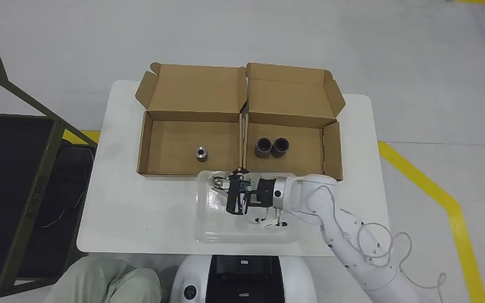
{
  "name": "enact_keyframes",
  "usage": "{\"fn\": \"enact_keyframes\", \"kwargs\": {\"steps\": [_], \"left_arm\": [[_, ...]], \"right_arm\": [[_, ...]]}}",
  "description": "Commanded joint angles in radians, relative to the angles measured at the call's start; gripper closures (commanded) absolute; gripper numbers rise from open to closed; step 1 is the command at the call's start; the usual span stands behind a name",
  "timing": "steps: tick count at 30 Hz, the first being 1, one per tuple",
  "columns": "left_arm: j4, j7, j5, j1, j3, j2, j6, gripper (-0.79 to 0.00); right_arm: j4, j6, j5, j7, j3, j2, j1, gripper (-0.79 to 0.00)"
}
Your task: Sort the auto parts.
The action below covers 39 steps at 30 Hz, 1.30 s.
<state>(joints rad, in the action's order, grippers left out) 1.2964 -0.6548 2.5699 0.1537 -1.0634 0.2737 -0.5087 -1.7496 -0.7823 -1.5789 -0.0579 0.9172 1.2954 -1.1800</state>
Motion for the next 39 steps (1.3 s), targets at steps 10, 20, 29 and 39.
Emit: {"fn": "enact_keyframes", "kwargs": {"steps": [10, 20, 29, 39], "left_arm": [[0.000, 0.000, 0.000, 0.000, 0.000, 0.000, 0.000, -0.785], [0.000, 0.000, 0.000, 0.000, 0.000, 0.000, 0.000, -0.785], [0.000, 0.000, 0.000, 0.000, 0.000, 0.000, 0.000, -0.785], [0.000, 0.000, 0.000, 0.000, 0.000, 0.000, 0.000, -0.785]], "right_arm": [[-0.109, 0.071, -0.061, 0.208, 0.050, -0.016, -0.019, 0.000], [-0.170, 0.110, -0.082, 0.327, 0.098, -0.031, -0.047, 0.000], [-0.228, 0.140, -0.095, 0.381, 0.139, -0.044, -0.084, 0.000], [-0.265, 0.168, -0.114, 0.423, 0.171, -0.056, -0.107, 0.000]]}}
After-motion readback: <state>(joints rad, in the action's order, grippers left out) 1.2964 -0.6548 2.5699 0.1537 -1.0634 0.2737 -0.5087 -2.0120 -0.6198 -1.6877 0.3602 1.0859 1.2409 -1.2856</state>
